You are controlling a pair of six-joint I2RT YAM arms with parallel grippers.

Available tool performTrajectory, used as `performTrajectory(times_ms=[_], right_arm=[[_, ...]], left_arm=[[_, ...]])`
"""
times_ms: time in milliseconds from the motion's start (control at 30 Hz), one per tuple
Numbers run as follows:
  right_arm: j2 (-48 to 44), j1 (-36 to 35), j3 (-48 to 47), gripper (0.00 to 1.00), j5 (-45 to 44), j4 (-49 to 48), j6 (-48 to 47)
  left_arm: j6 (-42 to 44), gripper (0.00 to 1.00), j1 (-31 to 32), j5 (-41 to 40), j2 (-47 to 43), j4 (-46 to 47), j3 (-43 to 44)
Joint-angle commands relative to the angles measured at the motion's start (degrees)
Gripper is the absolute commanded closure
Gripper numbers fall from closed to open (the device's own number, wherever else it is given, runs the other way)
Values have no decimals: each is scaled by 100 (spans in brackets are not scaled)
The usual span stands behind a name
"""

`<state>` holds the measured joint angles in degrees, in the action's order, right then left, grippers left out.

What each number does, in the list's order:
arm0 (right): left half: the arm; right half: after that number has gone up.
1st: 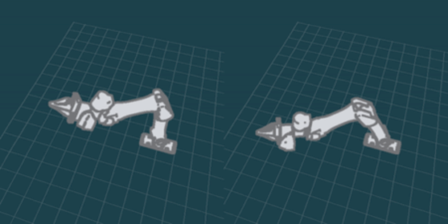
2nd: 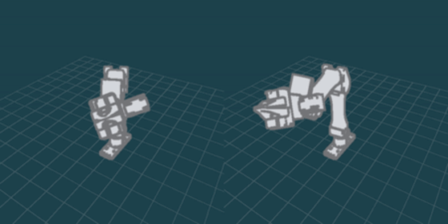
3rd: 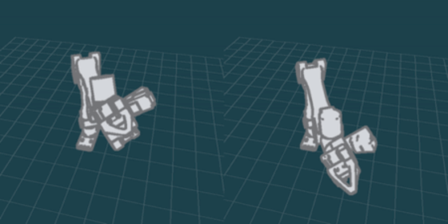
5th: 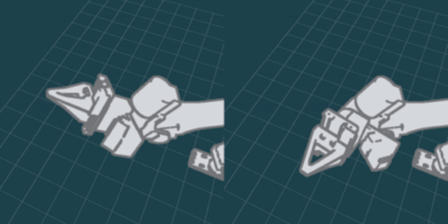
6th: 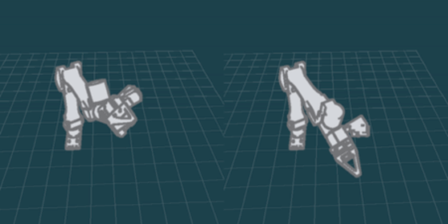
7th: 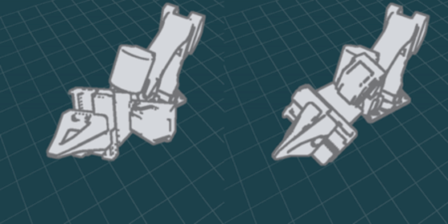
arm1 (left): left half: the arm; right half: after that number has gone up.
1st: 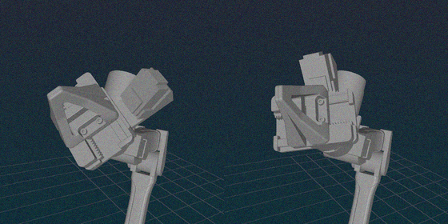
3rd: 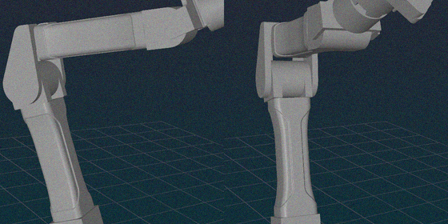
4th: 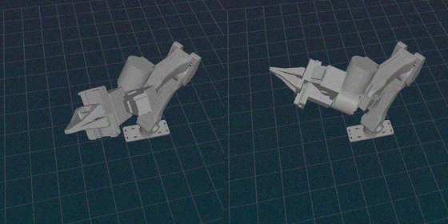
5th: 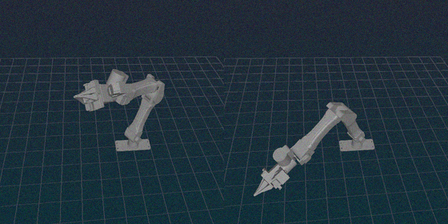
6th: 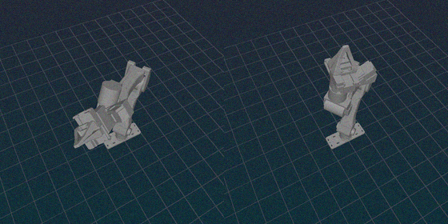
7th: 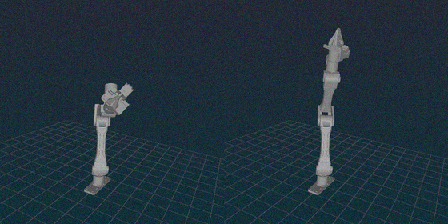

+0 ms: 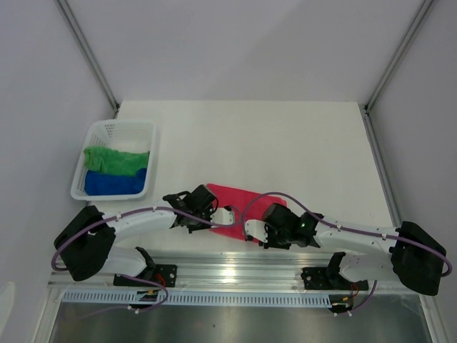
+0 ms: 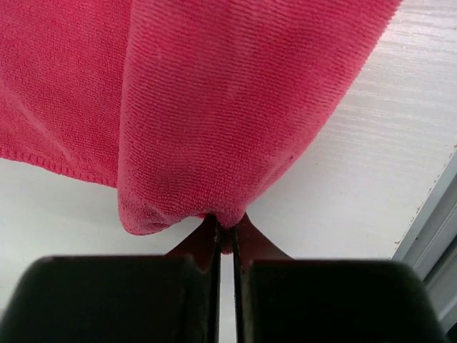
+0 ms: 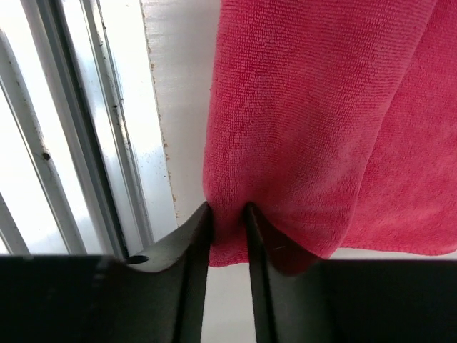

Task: Roll the towels
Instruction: Roll the towel

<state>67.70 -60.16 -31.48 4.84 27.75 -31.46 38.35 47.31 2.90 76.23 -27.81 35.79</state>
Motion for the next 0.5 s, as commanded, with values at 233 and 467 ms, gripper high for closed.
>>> performTrajectory(times_ms=[233,467], right_arm=[[-73,-22,-252,100,507,555,-9],[-284,-31,-665,100,1518,1285,-237]], left_arm=[[-398,99,33,324,-476,-882,147],[-398,99,33,685,-1065,-1990,429]])
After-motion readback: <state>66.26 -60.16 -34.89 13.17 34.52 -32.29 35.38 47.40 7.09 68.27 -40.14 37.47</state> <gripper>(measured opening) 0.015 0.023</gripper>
